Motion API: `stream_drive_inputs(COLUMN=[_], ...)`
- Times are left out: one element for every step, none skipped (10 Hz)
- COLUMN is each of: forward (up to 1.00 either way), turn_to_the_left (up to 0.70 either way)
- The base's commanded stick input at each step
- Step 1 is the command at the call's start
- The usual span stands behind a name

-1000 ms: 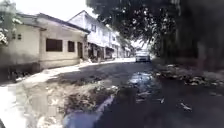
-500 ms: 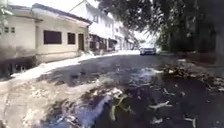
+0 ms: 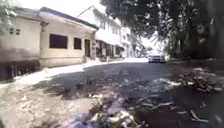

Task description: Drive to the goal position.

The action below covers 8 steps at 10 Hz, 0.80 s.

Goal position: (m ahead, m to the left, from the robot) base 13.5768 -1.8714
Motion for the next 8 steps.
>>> stream_drive_inputs(forward=[1.00, 1.00, 1.00, 1.00, 1.00, 1.00, 1.00, 1.00], turn_to_the_left=[0.01, 0.01, 0.01, 0.01, 0.01, -0.39, 0.01, 0.01])
